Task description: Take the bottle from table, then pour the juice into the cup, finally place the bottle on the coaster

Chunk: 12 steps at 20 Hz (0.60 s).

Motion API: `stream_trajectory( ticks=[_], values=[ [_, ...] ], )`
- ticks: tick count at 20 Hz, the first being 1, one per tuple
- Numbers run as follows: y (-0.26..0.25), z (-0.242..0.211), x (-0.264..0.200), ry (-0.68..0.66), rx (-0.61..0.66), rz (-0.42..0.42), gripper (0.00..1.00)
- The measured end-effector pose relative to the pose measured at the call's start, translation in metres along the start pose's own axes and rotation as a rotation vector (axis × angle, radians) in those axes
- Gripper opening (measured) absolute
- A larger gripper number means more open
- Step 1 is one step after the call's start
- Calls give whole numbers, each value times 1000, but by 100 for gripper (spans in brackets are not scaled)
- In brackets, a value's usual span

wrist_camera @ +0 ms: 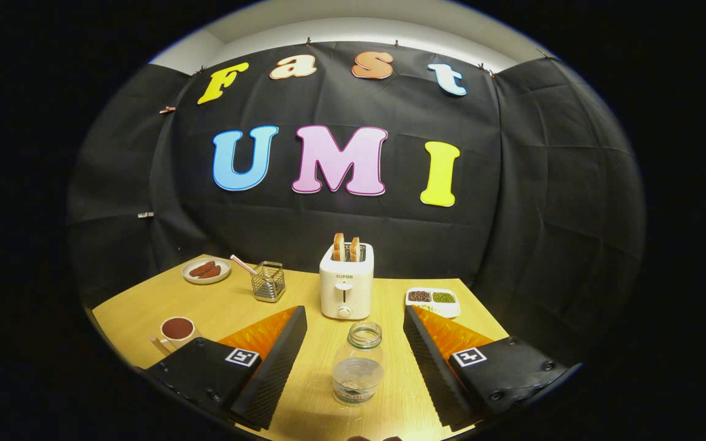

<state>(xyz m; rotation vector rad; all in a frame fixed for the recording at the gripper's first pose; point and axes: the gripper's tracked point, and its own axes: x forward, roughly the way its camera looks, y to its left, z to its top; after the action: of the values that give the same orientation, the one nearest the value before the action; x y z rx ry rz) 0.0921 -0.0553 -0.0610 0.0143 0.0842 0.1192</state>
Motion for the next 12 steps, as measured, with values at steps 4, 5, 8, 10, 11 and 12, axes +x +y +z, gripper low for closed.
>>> stream_trajectory(
  ticks=[4,5,8,10,11,12],
  values=[
    [-5,-24,10,23,4,-1,98],
    [-6,-32,11,33,5,1,98],
    [-9,-50,18,54,5,1,98],
    [-8,-59,22,64,13,0,98],
    [-8,-64,25,70,17,0,98],
    [-8,-70,26,78,20,-2,98]
  ],
)
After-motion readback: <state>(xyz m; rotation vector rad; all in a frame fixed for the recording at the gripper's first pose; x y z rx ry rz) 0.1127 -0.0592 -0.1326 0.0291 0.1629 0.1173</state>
